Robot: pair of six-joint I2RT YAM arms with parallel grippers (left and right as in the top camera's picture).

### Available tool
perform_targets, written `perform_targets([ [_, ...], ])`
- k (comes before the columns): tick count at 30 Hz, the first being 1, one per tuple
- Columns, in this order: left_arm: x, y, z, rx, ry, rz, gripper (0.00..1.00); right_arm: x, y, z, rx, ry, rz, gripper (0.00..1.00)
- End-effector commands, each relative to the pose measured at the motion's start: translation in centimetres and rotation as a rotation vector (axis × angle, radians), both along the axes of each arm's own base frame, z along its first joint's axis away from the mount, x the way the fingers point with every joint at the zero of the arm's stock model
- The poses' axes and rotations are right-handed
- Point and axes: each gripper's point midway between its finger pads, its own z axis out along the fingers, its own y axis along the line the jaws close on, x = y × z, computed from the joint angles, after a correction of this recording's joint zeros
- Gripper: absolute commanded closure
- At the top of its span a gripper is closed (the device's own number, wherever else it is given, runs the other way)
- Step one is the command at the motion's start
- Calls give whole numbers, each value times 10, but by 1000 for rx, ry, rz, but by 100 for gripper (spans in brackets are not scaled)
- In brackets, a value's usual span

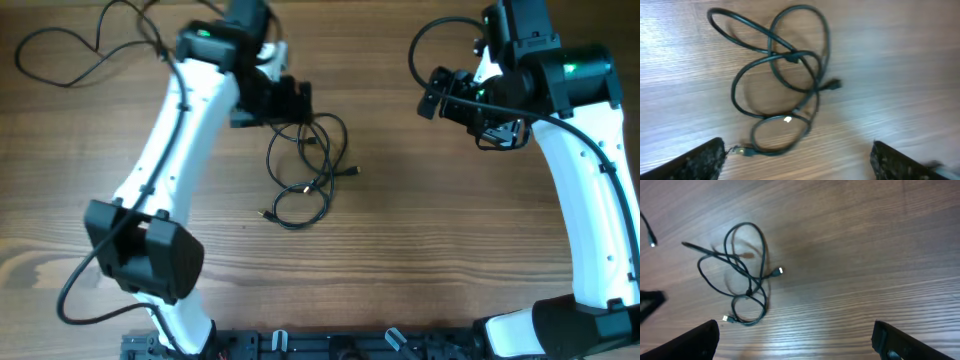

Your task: Untangle cables

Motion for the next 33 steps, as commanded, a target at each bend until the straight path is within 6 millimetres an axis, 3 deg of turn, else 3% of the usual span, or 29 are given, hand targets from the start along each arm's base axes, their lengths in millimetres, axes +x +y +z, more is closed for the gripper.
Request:
perform_targets([
  [1, 3, 2, -31, 185, -61, -44, 15, -4, -1, 3, -17, -4, 24, 0],
  [3, 2, -4, -53, 199, -72, -62, 25, -5, -1, 2, -17, 0, 24, 1],
  [5, 11, 3, -68, 213, -101, -41, 29, -5, -2, 2, -18, 1, 23, 0],
  [9, 24, 18, -87, 202, -128, 8, 30, -5, -2, 2, -16, 0, 20, 0],
  [14, 33, 18, -97, 205, -190, -81, 28, -5, 4, 4, 17, -1, 31, 0],
  [18, 28, 2, -105, 128, -168, -163, 24, -4, 5, 4, 18, -4, 31, 0],
  [21, 29, 1, -115, 131, -154, -164, 28, -5, 5, 4, 21, -1, 33, 0],
  [22, 29, 1, -116, 132, -151, -164, 35, -5, 6, 4, 26, 1, 35, 0],
  [24, 32, 0, -115, 129, -162, -163, 52, -5, 7, 4, 29, 2, 34, 0],
  [25, 32, 0, -115, 128, -165, -163, 54, -5, 7, 4, 29, 2, 33, 0],
  [26, 32, 0, -115, 128, -165, -163, 69, -5, 7, 4, 29, 1, 33, 0],
  [27, 32, 0, -115, 128, -165, -163, 90, -5, 7, 4, 29, 1, 33, 0],
  [28, 32, 0, -114, 125, -163, -155, 96, -5, 7, 4, 29, 1, 33, 0],
  [30, 30, -8, -103, 81, -175, -167, 96, -5, 7, 4, 29, 1, 33, 0],
  [33, 28, -29, -44, -69, -278, -197, 96, -5, 6, 4, 28, 1, 33, 0],
])
